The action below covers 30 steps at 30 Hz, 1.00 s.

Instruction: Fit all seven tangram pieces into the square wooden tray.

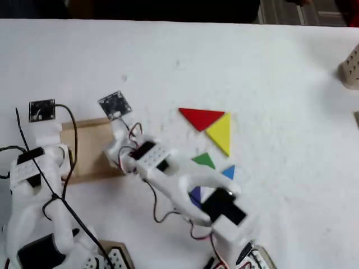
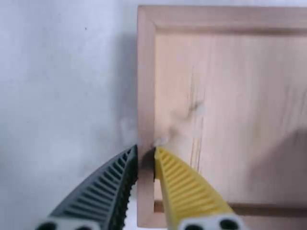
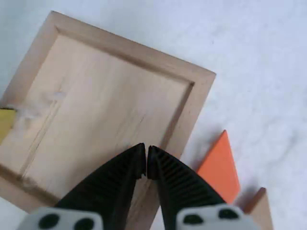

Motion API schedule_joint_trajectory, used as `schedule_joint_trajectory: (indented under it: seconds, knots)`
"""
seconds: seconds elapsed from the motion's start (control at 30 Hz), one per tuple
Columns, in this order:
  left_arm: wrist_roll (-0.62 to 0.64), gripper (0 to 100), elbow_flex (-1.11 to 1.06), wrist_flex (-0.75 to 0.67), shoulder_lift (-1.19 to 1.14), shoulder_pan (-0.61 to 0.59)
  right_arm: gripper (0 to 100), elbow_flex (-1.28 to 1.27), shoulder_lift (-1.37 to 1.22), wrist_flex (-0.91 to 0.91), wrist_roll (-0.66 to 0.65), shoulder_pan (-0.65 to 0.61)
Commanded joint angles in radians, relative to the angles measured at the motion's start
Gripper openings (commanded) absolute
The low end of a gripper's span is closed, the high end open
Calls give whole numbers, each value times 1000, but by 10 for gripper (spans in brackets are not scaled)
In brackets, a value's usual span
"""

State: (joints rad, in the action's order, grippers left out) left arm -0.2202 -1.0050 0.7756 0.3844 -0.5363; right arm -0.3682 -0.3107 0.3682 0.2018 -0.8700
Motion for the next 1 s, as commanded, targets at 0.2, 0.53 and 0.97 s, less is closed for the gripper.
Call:
schedule_joint_trajectory:
  seconds: [0.2, 0.53, 0.97]
  knots:
    - [-17, 28, -6, 2, 47, 50, 17, 66, 10, 127, 5, 133]
    - [-117, 28, -37, 11, 53, 150, 16, 66, 58, 401, -69, 220]
    - [161, 28, -38, 20, 47, 470, 17, -84, 515, 668, -195, 383]
